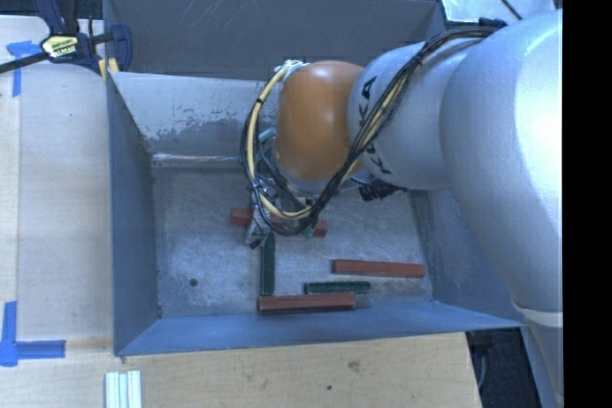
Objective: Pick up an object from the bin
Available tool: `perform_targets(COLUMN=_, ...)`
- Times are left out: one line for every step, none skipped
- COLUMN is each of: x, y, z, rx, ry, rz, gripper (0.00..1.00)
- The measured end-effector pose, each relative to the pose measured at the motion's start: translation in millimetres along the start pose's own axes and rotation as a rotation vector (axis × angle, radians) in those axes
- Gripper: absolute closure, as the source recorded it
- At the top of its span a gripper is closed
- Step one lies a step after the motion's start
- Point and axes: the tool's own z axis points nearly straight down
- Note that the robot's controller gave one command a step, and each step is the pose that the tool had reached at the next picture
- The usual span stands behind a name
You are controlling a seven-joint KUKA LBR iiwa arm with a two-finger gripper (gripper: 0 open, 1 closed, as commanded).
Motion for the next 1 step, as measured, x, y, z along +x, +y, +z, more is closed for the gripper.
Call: perform_targets(x=3.5, y=-20.1, z=-136.5, rx=0.000, ry=-0.001, rz=-0.067, gripper=1.00)
